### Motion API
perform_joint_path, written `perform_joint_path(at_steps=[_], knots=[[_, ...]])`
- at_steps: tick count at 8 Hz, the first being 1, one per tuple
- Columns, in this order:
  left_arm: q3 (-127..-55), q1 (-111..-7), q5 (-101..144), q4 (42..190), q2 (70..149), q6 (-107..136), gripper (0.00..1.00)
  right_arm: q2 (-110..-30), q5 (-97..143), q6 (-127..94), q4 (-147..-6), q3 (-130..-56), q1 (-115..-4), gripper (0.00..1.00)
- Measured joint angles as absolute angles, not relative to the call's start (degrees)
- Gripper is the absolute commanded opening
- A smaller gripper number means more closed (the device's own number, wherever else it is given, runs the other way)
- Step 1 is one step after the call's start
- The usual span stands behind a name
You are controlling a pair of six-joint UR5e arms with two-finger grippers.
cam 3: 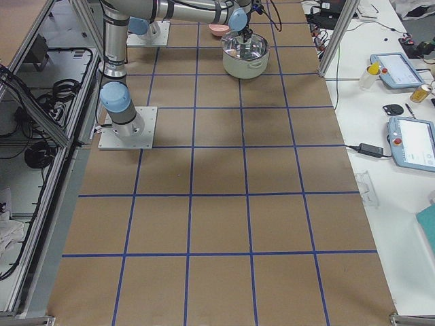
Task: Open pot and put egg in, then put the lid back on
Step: 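Raise the left gripper away while the right carries the lid over the pot, then lower the glass lid onto the pot with the right gripper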
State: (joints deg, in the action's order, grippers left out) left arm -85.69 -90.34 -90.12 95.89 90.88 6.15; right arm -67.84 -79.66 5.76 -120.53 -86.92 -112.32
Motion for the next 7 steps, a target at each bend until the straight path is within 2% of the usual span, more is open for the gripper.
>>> perform_joint_path(at_steps=[7], knots=[[-85.69,-90.44,-90.67,95.89,90.91,6.07,1.0,-68.1,-80.05,5.9,-121.66,-86.18,-112.32,0.0]])
